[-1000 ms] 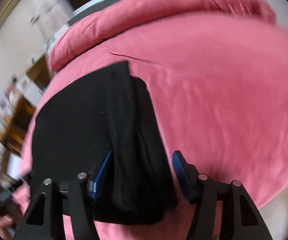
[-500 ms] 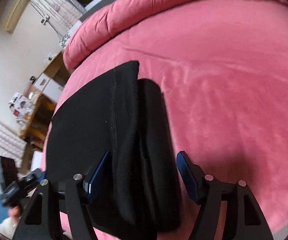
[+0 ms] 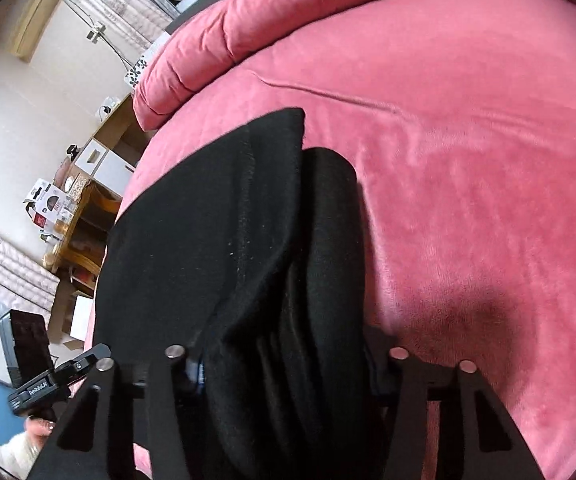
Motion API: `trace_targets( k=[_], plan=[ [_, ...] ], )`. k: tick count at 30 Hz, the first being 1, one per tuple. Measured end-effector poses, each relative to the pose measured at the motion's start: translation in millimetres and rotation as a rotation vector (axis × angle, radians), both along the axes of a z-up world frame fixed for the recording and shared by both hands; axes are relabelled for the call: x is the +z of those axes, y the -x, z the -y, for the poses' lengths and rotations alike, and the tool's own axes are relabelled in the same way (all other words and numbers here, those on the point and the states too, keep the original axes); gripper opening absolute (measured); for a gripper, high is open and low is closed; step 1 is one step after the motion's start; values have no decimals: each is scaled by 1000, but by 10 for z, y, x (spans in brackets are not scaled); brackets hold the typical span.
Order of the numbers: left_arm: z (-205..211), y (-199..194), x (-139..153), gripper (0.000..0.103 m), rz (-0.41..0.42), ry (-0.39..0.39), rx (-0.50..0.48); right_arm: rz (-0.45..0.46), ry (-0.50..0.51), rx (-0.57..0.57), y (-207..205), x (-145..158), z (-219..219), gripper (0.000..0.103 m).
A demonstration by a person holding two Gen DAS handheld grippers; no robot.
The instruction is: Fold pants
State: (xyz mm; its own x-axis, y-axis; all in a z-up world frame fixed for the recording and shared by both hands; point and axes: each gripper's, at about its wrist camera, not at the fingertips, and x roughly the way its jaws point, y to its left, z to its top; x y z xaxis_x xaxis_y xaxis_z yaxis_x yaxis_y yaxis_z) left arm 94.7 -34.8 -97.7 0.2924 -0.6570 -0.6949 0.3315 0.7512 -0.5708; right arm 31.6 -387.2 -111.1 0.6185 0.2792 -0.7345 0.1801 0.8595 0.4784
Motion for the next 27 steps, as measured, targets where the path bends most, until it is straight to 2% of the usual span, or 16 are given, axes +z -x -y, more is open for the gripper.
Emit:
trace_targets(
  k=[2,7,10,19,23,27],
  plan=[
    [-9,41,81,36,37,-7,2,16,26,-1,14,49,-51,50],
    [-27,100,241,32,134,-43,27,75,41,9,27,223,-197,47],
    [-175,24,373,31,191,-49,54,109,46,34,-118,320,-292,46],
    [-522,-758,685,31,306,-82,148,212,39,77,-1036,498,-628,46],
    [-620,-1128,673,32,321,-97,161,241,57,87,-1415,539,-733,46],
    [-681,-1536,551,32,298,-90,173,273,56,90,-1769,499,-725,46]
  ],
)
